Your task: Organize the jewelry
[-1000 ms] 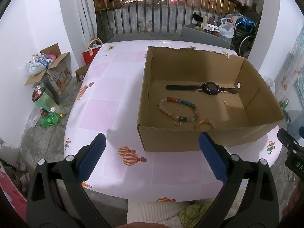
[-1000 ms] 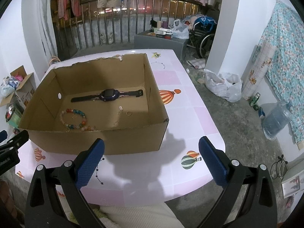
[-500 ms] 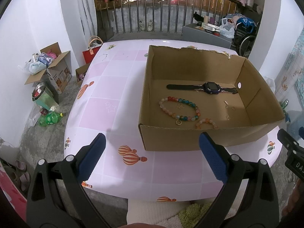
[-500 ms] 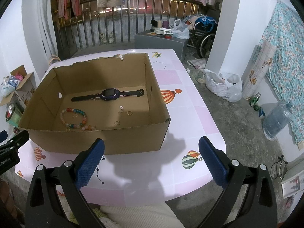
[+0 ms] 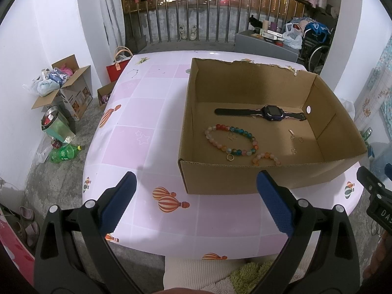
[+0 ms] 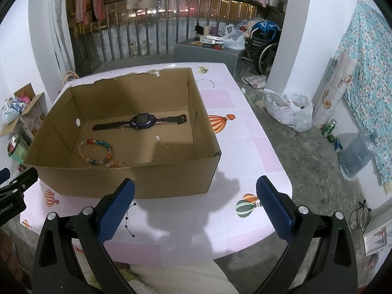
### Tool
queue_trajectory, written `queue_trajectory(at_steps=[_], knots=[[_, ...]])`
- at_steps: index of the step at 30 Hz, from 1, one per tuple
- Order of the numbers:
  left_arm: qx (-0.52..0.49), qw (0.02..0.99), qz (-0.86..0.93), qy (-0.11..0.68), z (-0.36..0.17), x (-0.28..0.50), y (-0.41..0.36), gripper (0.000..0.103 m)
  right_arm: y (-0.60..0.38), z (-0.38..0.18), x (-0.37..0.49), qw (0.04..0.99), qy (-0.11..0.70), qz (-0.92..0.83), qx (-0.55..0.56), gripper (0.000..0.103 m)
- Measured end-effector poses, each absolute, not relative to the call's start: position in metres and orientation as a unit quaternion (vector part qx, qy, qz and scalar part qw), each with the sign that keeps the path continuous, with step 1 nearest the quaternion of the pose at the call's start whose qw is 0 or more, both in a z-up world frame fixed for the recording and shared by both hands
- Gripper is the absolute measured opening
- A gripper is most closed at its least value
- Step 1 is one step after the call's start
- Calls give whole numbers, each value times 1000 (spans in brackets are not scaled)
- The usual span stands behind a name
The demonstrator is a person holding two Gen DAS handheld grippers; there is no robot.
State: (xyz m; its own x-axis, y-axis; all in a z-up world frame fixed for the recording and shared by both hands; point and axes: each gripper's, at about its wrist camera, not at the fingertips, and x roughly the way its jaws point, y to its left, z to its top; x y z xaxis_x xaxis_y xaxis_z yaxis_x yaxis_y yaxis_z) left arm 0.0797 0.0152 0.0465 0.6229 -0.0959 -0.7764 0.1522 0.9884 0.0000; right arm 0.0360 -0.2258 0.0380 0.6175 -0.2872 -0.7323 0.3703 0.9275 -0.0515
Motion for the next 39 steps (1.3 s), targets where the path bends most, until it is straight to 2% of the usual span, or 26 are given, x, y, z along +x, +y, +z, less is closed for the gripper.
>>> queue_trajectory(at_steps=[39], knots=[[32, 901, -70, 427, 50, 80, 16, 95, -227, 38, 37, 898, 397, -183, 52, 97]])
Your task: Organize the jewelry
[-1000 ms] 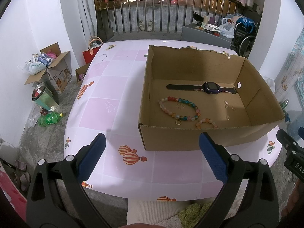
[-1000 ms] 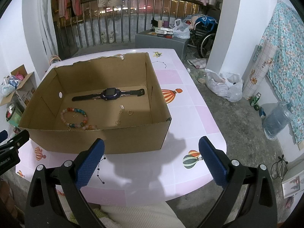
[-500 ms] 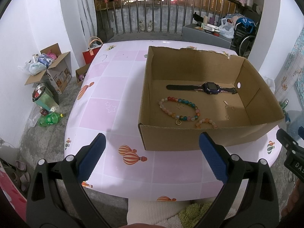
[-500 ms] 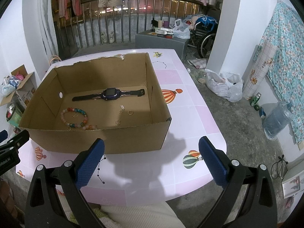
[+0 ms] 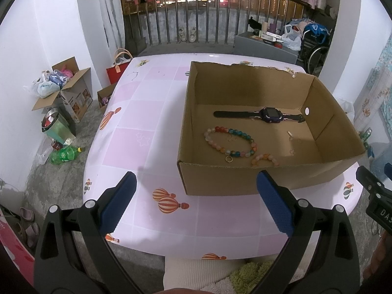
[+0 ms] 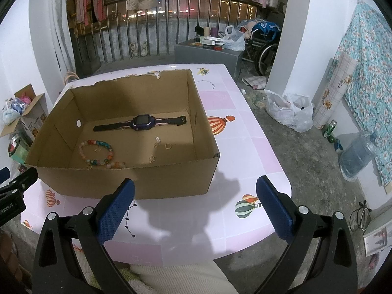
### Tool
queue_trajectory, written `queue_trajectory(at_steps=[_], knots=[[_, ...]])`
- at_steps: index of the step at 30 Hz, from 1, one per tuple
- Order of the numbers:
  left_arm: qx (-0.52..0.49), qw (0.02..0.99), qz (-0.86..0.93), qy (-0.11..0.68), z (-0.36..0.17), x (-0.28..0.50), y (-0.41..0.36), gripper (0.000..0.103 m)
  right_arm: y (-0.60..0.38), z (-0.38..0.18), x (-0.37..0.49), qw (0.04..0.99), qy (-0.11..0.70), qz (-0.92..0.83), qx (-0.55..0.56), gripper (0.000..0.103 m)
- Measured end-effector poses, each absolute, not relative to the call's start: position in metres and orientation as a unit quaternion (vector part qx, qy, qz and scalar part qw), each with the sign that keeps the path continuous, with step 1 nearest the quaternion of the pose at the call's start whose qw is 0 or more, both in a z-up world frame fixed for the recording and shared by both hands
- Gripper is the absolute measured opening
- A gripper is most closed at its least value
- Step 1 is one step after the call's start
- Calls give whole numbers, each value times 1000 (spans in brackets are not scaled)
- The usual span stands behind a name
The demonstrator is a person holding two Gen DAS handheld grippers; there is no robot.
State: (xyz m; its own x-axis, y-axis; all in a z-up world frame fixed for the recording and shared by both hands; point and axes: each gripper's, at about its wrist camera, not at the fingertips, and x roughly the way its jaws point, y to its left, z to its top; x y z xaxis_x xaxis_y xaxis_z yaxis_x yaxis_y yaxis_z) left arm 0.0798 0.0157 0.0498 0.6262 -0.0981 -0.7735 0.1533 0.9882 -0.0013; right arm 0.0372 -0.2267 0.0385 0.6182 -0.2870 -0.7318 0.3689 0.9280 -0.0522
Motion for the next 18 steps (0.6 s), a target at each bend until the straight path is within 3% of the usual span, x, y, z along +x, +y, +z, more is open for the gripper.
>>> queue_trajectory(at_steps=[18], knots=[[30, 903, -69, 424, 52, 79, 16, 95, -226, 38, 38, 898, 397, -182, 52, 97]])
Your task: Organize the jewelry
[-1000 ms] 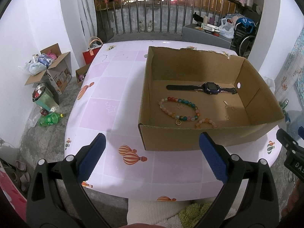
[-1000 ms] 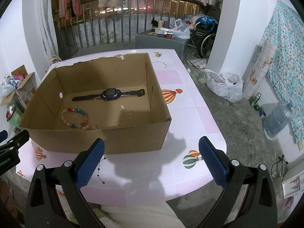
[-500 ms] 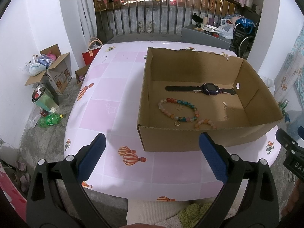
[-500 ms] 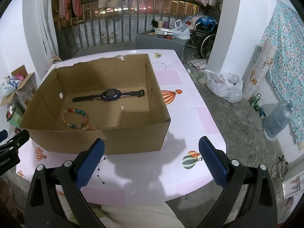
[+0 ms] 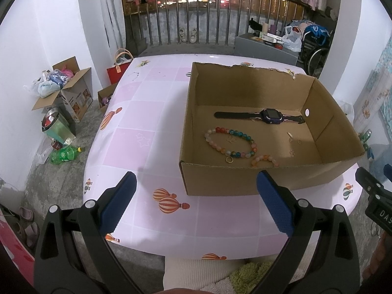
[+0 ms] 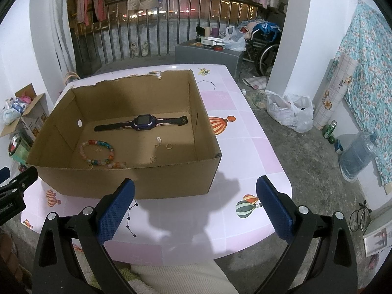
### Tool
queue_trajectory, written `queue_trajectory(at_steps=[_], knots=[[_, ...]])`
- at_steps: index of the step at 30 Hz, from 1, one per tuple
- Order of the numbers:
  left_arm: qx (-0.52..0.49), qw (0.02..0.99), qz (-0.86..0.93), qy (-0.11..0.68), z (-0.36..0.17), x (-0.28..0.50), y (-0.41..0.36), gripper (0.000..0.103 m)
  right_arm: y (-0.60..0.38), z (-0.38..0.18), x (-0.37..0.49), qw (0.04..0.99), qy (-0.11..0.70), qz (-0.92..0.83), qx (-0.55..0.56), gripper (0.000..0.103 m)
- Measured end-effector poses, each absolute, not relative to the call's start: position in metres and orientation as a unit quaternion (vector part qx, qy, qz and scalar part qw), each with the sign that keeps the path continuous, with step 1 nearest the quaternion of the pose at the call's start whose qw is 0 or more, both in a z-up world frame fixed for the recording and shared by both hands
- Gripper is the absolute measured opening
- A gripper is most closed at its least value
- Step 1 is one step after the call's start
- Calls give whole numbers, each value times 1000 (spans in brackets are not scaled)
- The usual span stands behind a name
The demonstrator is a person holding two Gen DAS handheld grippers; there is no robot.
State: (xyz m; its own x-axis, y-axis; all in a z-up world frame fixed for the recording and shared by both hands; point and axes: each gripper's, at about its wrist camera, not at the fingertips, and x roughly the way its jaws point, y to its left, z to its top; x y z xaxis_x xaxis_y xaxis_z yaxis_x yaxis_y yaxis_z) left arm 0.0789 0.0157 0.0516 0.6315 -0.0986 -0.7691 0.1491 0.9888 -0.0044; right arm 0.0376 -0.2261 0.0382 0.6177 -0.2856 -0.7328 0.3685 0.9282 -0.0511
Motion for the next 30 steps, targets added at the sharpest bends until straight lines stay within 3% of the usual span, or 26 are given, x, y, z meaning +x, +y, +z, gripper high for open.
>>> queue_trajectory(at_steps=[30], knots=[[30, 902, -69, 424, 51, 78, 15, 95, -225, 37, 40, 897, 399, -181, 53, 97]])
